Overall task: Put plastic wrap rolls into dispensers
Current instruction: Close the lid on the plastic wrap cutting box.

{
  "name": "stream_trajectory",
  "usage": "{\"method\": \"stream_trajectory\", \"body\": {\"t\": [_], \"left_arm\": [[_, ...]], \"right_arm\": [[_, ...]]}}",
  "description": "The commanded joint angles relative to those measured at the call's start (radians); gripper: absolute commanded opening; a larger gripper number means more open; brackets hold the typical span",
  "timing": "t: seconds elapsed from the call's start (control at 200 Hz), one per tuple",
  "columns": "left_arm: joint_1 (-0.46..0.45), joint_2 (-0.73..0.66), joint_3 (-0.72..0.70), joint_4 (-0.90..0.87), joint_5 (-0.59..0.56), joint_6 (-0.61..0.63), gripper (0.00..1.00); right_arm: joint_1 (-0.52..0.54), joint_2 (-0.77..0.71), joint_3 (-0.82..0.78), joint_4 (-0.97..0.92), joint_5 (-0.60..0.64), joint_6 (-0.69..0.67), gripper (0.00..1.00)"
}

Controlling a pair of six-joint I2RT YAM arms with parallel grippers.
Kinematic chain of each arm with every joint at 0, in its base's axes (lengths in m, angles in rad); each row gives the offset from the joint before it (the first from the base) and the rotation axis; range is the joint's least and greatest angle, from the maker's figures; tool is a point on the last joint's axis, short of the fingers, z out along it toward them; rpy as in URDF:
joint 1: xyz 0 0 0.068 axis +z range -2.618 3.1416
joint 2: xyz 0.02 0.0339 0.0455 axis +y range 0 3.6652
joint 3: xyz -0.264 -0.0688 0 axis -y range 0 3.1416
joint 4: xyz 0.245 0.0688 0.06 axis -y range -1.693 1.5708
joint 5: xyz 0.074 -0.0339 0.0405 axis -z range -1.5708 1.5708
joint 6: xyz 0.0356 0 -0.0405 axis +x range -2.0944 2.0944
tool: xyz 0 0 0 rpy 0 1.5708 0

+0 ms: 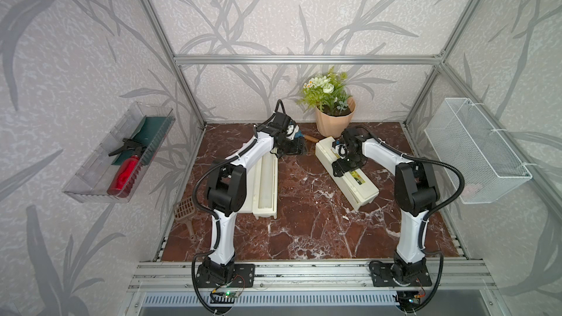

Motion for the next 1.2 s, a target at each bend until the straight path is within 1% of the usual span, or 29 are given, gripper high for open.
{"method": "stream_trajectory", "body": {"t": [0.0,0.125,0.255,0.47,0.57,0.69,0.83,0.91,1.02,1.09,1.195], "left_arm": [[-0.018,-0.014,-0.018,0.089,0.049,-0.057,0.77],[-0.038,0.001,-0.021,0.146,0.074,-0.093,0.78],[-0.055,0.002,-0.045,0.253,0.088,-0.146,0.81],[-0.092,0.044,-0.057,0.343,0.155,-0.171,0.82],[-0.123,0.066,-0.066,0.370,0.152,-0.149,0.83],[-0.140,0.106,-0.082,0.394,0.173,-0.167,0.83],[-0.154,0.116,-0.132,0.503,0.188,-0.186,0.84],[-0.162,0.142,-0.124,0.482,0.175,-0.180,0.86],[-0.163,0.180,-0.127,0.472,0.177,-0.203,0.95],[-0.169,0.189,-0.135,0.466,0.168,-0.203,0.96],[-0.169,0.202,-0.136,0.429,0.144,-0.198,0.94]], "right_arm": [[0.018,-0.020,-0.045,-0.088,0.067,0.161,0.86],[0.038,-0.044,-0.085,-0.059,0.080,0.274,0.86],[0.048,-0.067,-0.133,-0.012,0.063,0.345,0.87],[0.060,-0.079,-0.167,0.014,0.076,0.384,0.87],[0.063,-0.079,-0.181,0.032,0.071,0.404,0.88],[0.075,-0.077,-0.187,0.045,0.068,0.411,0.88],[0.084,-0.071,-0.200,0.059,0.053,0.416,0.88],[0.084,-0.070,-0.211,0.070,0.042,0.422,0.88],[0.090,-0.078,-0.221,0.078,0.040,0.420,0.88],[0.092,-0.080,-0.225,0.075,0.035,0.418,0.89],[0.091,-0.109,-0.252,0.100,0.009,0.429,0.91]]}}
